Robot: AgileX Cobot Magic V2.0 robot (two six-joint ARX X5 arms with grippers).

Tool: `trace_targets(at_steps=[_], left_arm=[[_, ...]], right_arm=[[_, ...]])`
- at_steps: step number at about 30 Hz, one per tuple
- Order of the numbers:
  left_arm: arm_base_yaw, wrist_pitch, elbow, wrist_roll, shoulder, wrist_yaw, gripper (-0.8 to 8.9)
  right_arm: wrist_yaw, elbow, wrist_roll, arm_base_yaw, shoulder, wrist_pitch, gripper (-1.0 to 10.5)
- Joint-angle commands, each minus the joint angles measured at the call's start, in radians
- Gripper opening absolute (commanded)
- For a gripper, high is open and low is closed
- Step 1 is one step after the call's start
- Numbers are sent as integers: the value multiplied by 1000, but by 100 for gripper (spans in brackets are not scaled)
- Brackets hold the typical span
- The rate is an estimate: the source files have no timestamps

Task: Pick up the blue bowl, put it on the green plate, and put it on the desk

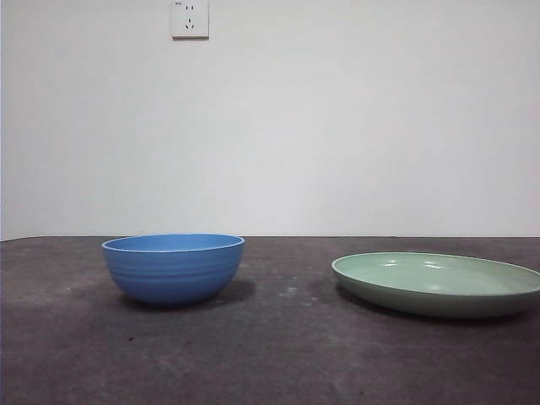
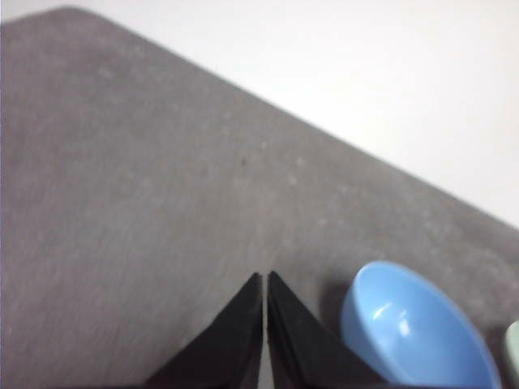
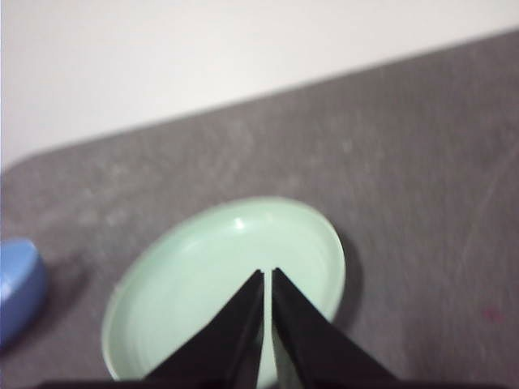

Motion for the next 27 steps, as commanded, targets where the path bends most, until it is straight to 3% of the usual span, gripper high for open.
trace_targets(at_steps=[1,7,13,19,27], left_arm=[[2,-11,66,-8,24,3,10],[2,-58,204,37,129,53,10],[2,-154,370,147,305,186,10],[0,-285,541,286,504,344,10],[-47,-461,715,399,702,486,10]], right_arm=[[6,62,25,0,-1,11,8],[6,198,11,0,63,-42,8],[-7,382,-83,1,227,-183,8],[-114,578,-208,1,436,-372,8],[-254,792,-349,2,659,-638,8]])
